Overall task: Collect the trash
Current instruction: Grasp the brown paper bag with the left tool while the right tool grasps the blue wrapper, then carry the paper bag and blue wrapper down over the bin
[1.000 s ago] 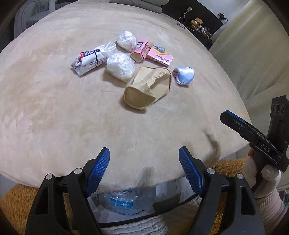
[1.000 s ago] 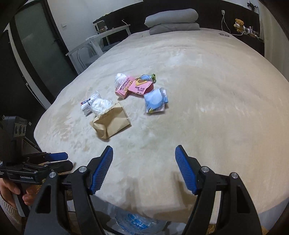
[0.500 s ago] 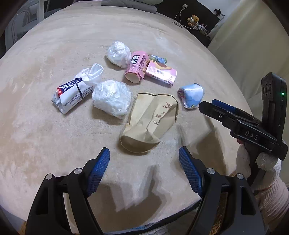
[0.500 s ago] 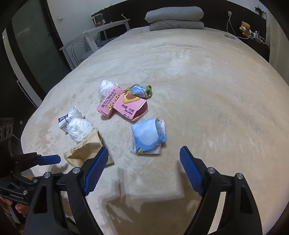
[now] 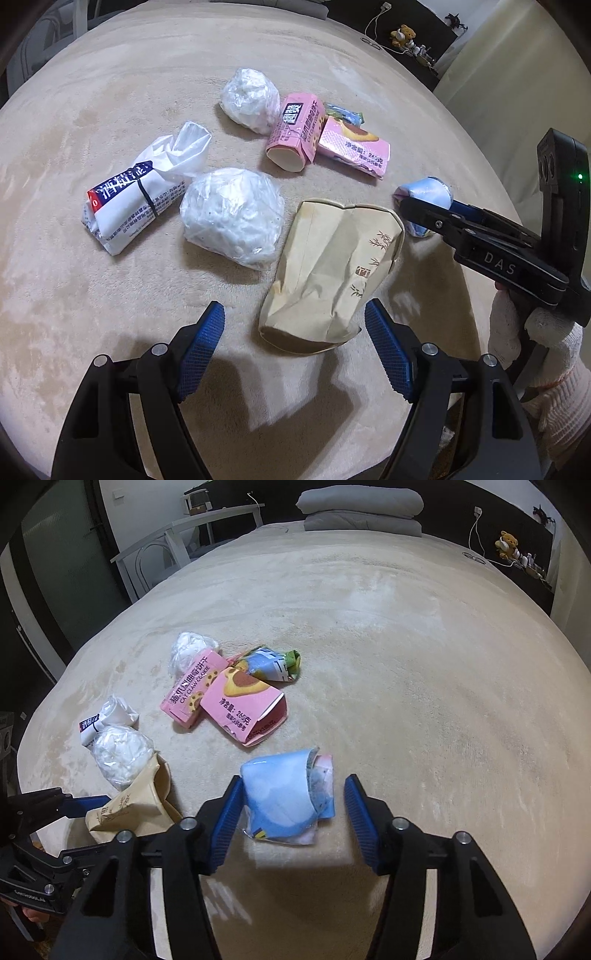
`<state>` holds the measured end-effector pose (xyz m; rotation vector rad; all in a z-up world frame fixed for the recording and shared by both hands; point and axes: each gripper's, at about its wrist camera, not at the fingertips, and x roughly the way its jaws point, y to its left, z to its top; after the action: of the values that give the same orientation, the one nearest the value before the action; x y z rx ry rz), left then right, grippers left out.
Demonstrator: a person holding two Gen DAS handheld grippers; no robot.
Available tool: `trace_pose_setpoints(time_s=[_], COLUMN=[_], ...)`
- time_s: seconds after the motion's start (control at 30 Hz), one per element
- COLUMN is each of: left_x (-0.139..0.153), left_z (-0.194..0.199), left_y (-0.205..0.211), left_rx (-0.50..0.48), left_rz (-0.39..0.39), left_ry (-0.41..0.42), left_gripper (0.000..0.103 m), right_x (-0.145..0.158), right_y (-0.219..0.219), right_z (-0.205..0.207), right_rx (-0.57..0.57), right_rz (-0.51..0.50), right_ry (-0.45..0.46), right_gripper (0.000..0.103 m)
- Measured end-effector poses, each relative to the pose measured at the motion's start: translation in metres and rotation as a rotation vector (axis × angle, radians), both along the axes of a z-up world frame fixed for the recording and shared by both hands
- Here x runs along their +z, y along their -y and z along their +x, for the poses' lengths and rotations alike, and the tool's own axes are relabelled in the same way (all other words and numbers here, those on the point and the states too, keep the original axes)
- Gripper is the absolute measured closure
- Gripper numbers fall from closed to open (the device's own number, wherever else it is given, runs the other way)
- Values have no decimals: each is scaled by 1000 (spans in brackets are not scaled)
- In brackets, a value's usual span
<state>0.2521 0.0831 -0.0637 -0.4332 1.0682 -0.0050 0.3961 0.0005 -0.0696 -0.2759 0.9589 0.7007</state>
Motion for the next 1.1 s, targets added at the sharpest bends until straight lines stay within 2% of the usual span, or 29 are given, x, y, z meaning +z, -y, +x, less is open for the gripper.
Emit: trace_pose_setpoints(time_s=[0.03, 0.07, 0.17, 0.77, 1.1], left_x=[0, 0, -4, 3, 18], left_z=[0, 0, 4, -23, -55], left_y=[1, 0, -5, 2, 6], left_rx=[2, 7, 3, 10, 27], left_rz=[3, -4, -49, -37, -26], left_ry=[7, 17, 21, 101, 175], left_gripper=[29, 41, 54, 58, 58], right_x=[0, 0, 2, 19, 28], right_y=[0, 0, 2, 31, 55], right_z=[1, 0, -1, -28, -57], right_rx=[0, -2, 0, -34, -67], right_rz=[-1, -2, 2, 70, 126], right_ry=[0, 5, 6, 7, 6], right_gripper=[58, 58, 58, 58, 58])
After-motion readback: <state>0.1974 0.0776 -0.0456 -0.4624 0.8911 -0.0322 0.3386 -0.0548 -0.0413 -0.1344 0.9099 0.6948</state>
